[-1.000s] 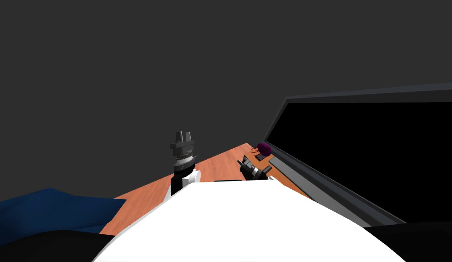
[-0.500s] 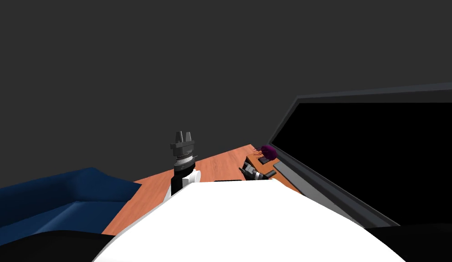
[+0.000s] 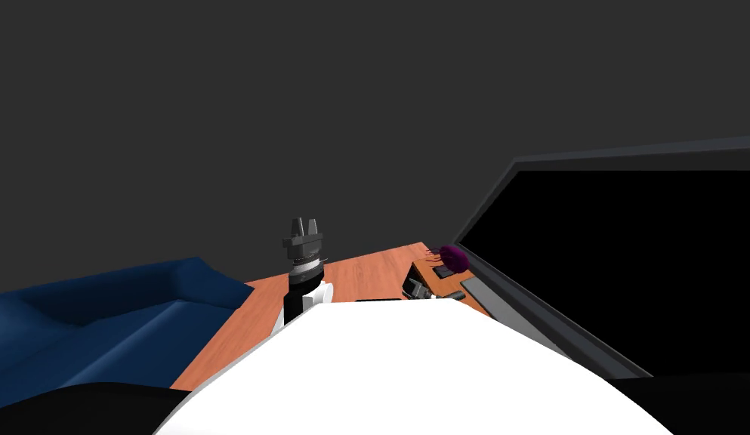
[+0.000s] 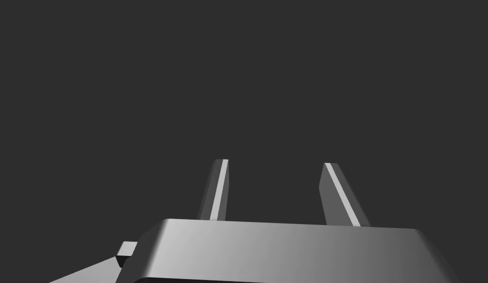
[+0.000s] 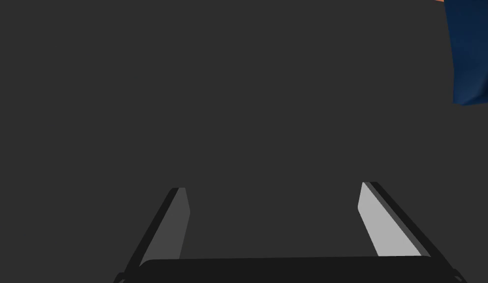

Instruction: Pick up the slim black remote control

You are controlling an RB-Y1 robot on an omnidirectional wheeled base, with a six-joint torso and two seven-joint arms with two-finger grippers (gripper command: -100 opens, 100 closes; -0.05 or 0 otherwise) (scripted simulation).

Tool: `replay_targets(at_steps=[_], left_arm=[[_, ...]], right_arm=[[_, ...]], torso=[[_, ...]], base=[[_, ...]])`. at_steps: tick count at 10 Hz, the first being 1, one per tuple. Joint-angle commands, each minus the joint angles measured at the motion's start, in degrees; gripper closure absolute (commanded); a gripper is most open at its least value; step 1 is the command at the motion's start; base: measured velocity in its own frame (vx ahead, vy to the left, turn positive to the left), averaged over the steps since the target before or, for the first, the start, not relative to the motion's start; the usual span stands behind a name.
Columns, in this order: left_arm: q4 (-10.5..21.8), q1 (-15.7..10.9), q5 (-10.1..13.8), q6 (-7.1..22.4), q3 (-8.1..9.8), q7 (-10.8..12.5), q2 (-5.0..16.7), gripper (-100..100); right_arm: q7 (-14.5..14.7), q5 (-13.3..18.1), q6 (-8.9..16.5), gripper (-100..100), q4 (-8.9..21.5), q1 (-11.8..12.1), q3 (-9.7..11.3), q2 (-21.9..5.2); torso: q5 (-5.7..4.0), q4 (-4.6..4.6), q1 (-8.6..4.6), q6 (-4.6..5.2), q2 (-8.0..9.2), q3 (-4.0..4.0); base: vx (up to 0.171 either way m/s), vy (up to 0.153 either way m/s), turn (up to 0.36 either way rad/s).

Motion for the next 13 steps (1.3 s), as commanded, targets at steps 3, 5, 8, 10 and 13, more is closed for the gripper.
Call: replay_targets(at_steps=[3,5,8,10,13], left_arm=[[0.0,0.0,0.0,0.0,0.0,0.0,0.0,0],[0.0,0.0,0.0,0.0,0.0,0.0,0.0,0],[0.0,0.0,0.0,0.0,0.0,0.0,0.0,0],[0.0,0.0,0.0,0.0,0.01,0.0,0.0,0],[0.0,0.0,0.0,0.0,0.0,0.0,0.0,0]], right_arm=[[3.1,3.5,-0.2,-100,6.4,-1.6,3.6,-3.6],[6.4,6.5,-0.9,-100,11.6,-2.9,6.6,-6.7],[9.5,9.2,-1.5,-100,16.3,-4.3,9.3,-9.5],[11.0,10.4,-1.8,-100,19.1,-4.9,10.6,-10.8],[12.5,11.5,-2.1,-100,22.0,-5.6,11.7,-12.0]], torso=[[-0.02,0.01,-0.14,-0.05,0.01,0.01],[-0.02,0.0,-0.09,-0.03,0.0,0.0],[0.0,0.0,-0.04,-0.01,0.01,0.0],[-0.02,0.0,-0.05,0.02,-0.03,-0.01],[0.0,0.0,0.02,-0.03,-0.07,-0.03]], base=[[-0.02,-0.07,0.251],[-0.027,-0.062,0.287],[-0.027,-0.055,0.22],[-0.019,-0.047,0.14],[-0.019,-0.033,0.143]])
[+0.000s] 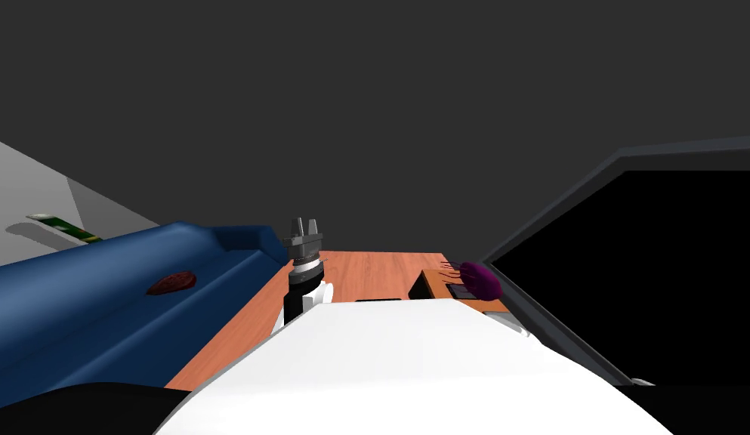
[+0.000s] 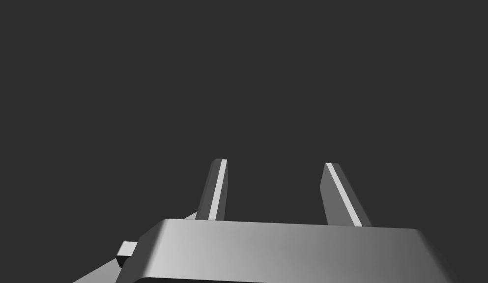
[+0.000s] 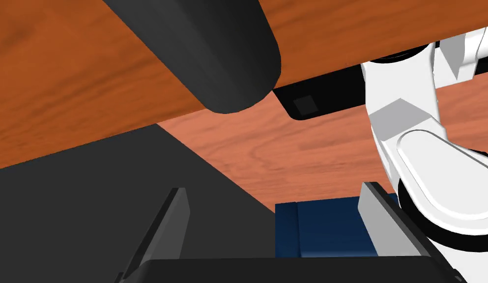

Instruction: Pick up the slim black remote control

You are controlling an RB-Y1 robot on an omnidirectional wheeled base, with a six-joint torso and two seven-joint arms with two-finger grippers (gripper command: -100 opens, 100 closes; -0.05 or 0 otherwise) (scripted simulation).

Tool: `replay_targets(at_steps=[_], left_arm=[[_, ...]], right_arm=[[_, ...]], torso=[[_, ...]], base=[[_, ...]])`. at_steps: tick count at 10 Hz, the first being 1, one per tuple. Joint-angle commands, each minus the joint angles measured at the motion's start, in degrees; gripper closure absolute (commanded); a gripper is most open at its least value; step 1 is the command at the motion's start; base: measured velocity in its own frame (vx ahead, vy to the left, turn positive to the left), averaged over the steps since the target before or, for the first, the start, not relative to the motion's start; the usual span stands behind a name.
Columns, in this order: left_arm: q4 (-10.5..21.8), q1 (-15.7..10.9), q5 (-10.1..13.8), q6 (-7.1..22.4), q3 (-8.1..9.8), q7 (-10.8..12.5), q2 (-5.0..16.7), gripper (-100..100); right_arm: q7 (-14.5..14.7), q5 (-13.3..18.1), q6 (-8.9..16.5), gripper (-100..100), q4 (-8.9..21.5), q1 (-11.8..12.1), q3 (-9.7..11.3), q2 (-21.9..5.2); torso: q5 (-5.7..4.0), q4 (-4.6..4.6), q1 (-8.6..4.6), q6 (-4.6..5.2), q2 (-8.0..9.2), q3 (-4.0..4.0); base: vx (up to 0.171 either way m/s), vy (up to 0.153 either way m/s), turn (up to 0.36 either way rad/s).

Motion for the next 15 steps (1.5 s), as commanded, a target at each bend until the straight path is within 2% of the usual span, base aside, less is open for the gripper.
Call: replay_targets(at_steps=[1,2,3,5,7,9,10,11,12,13,15], left_arm=[[0.0,0.0,0.0,0.0,0.0,0.0,0.0,0],[0.0,0.0,0.0,0.0,0.0,0.0,0.0,0],[0.0,0.0,0.0,0.0,0.0,0.0,0.0,0],[0.0,0.0,0.0,0.0,0.0,0.0,0.0,0],[0.0,0.0,0.0,0.0,0.0,0.0,0.0,0],[0.0,0.0,0.0,0.0,0.0,0.0,0.0,0],[0.0,0.0,0.0,0.0,0.0,0.0,0.0,0],[0.0,0.0,0.0,0.0,0.0,0.0,0.0,0],[0.0,0.0,0.0,0.0,0.0,0.0,0.0,0],[0.0,0.0,0.0,0.0,0.0,0.0,0.0,0],[0.0,0.0,0.0,0.0,0.0,0.0,0.0,0]], right_arm=[[1.7,1.2,-0.3,-100,2.5,-0.6,1.2,-1.5],[3.0,2.1,-0.6,-100,3.9,-1.2,2.2,-2.5],[3.0,2.1,-0.6,-100,4.5,-1.2,2.2,-2.5],[5.3,3.7,-0.9,-100,8.0,-2.3,3.9,-4.1],[5.3,3.7,-0.9,-100,8.0,-2.3,3.9,-4.1],[7.7,5.2,-1.2,-100,11.6,-3.4,5.7,-5.3],[8.1,5.4,-1.2,-100,12.3,-3.6,6.0,-5.5],[8.5,5.0,-1.9,-100,12.7,-3.6,5.4,-5.0],[8.5,5.0,-1.7,0,12.5,-3.5,5.4,-5.1],[8.6,5.2,-0.4,-100,13.2,-3.5,5.6,-3.4],[8.6,5.4,1.0,-100,13.8,-3.5,5.8,-1.6]], torso=[[0.0,0.0,0.0,0.0,0.0,0.0],[0.01,0.01,-0.01,-0.04,0.02,0.01],[0.0,0.02,-0.06,-0.05,0.04,0.03],[0.0,0.0,-0.01,-0.02,-0.01,0.0],[0.0,0.0,0.0,0.0,-0.02,-0.01],[0.02,0.0,0.08,-0.02,-0.05,-0.03],[0.01,0.01,0.01,-0.04,-0.01,0.0],[0.0,0.01,-0.02,0.0,0.0,0.0],[-0.01,0.0,0.04,0.01,-0.04,-0.02],[0.01,-0.01,0.1,0.01,-0.07,-0.04],[0.01,-0.01,0.14,0.01,-0.09,-0.05]], base=[[-0.03,-0.032,0.169],[-0.039,-0.046,0.291],[-0.024,-0.041,0.072],[-0.02,-0.035,0.173],[-0.014,-0.021,0.024],[-0.024,-0.019,0.173],[-0.029,-0.041,0.152],[-0.01,-0.02,0.019],[0.0,0.0,0.0],[-0.002,-0.017,0.037],[-0.002,0.002,0.005]])
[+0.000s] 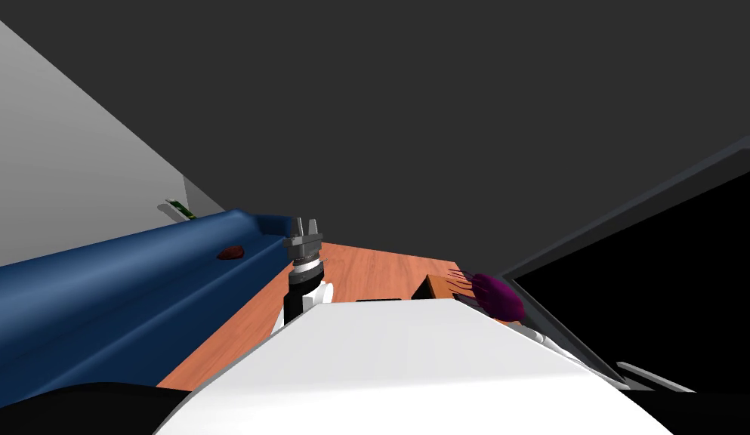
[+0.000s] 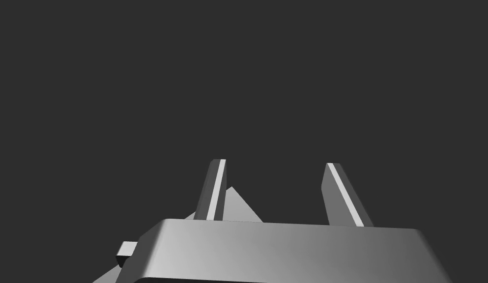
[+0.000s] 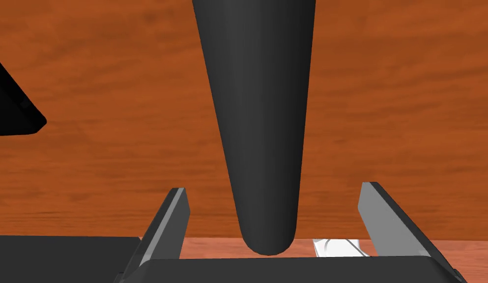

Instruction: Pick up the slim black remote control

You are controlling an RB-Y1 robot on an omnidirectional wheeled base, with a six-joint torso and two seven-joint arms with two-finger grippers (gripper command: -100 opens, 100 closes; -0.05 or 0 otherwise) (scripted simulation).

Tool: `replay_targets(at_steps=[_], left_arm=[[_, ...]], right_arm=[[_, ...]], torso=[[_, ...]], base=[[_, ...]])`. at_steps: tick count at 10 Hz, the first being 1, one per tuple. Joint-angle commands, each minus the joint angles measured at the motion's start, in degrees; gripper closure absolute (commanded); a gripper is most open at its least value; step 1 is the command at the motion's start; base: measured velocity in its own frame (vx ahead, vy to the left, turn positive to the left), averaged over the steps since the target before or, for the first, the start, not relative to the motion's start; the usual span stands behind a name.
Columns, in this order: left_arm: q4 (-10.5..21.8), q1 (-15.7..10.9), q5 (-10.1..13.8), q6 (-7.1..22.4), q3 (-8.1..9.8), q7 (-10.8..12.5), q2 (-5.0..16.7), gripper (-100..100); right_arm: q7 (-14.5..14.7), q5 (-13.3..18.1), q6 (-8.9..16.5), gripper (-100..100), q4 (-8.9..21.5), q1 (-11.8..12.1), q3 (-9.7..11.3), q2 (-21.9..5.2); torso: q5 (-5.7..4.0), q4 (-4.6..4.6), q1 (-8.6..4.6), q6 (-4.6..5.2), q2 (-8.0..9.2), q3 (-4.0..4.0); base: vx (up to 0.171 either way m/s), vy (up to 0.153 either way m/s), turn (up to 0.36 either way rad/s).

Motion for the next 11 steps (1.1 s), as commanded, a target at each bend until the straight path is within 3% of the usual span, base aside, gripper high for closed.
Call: replay_targets(at_steps=[1,2,3,7,8,9,11], left_arm=[[0.0,0.0,0.0,0.0,0.0,0.0,0.0,0],[0.0,0.0,0.0,0.0,0.0,0.0,0.0,0],[0.0,0.0,0.0,0.0,0.0,0.0,0.0,0],[0.0,0.0,0.0,0.0,0.0,0.0,0.0,0],[0.0,0.0,0.0,0.0,0.0,0.0,0.0,0],[0.0,0.0,0.0,0.0,0.0,0.0,0.0,0],[0.0,0.0,0.0,0.0,0.0,0.0,0.0,0]], right_arm=[[0.7,0.0,0.9,-100,1.7,-0.3,-0.1,2.0],[0.5,0.0,0.4,-100,1.4,-0.4,-0.1,1.3],[0.6,0.0,0.4,100,1.6,-0.4,-0.1,1.5],[0.7,0.0,0.4,100,1.6,-0.4,-0.1,1.5],[0.7,0.0,0.4,0,1.6,-0.4,-0.1,1.5],[0.6,-0.2,-0.9,100,0.9,-0.4,-0.3,-0.2],[0.5,-0.4,-2.6,100,0.1,-0.4,-0.5,-2.4]], torso=[[0.0,0.0,0.0,0.0,0.0,0.0],[0.0,0.0,-0.02,0.0,-0.02,-0.01],[0.01,0.0,-0.02,0.0,-0.02,-0.01],[-0.02,-0.01,-0.04,0.03,0.0,0.0],[-0.02,-0.01,-0.04,0.03,0.0,-0.01],[-0.02,-0.01,-0.04,0.03,0.0,-0.01],[0.02,-0.01,-0.04,0.02,0.0,-0.01]], base=[[0.0,0.0,0.0],[0.0,0.0,0.0],[0.0,0.0,0.0],[0.0,0.0,0.0],[0.0,0.0,0.0],[0.0,0.0,0.0],[0.0,0.003,-0.015]])
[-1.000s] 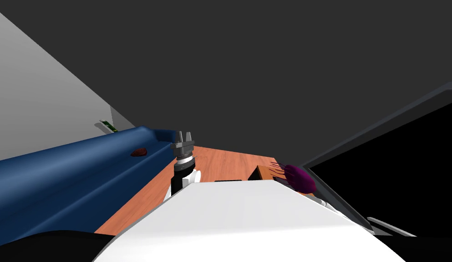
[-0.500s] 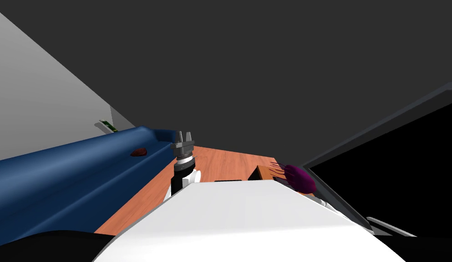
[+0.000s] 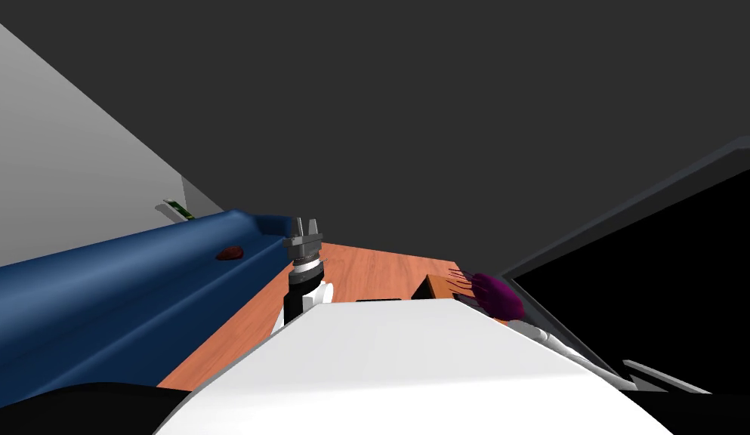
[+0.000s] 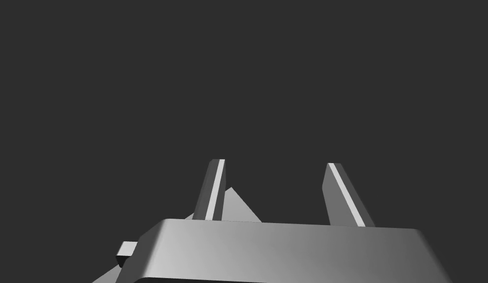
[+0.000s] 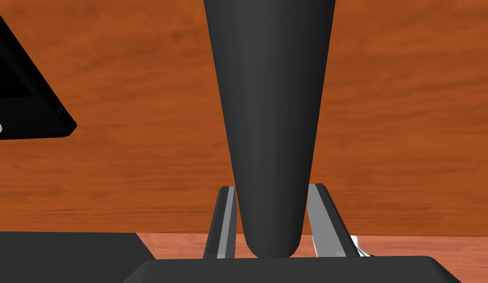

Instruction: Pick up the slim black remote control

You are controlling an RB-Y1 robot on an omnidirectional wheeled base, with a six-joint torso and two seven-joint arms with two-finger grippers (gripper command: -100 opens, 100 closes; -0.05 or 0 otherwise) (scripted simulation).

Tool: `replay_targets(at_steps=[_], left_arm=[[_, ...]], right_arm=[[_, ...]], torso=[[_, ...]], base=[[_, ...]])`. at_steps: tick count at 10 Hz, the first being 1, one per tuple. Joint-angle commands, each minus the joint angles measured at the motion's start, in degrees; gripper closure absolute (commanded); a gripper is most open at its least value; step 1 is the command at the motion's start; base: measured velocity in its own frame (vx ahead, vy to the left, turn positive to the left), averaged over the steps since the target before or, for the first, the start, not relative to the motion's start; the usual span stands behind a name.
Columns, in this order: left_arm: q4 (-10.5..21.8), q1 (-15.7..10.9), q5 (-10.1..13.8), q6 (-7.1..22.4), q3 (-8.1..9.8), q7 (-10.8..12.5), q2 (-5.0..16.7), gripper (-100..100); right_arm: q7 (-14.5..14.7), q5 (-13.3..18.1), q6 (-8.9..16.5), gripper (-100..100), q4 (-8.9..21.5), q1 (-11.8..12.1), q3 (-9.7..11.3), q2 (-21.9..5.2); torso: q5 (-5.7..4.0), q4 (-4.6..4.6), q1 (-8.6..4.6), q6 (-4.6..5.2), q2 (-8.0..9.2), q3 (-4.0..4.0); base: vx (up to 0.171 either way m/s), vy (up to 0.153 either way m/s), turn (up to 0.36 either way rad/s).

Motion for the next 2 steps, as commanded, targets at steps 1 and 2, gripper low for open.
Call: replay_targets(at_steps=[1,2], left_arm=[[0.0,0.0,0.0,0.0,0.0,0.0,0.0,0],[0.0,0.0,0.0,0.0,0.0,0.0,0.0,0]], right_arm=[[0.0,0.0,0.0,100,0.0,0.0,0.0,0.0],[0.0,0.0,-0.2,0,0.0,0.0,0.0,-0.2]], torso=[[0.0,0.0,0.0,0.0,0.0,0.0],[-0.06,-0.01,0.0,0.0,0.0,0.0]], base=[[0.0,0.0,0.0],[0.0,0.0,0.0]])
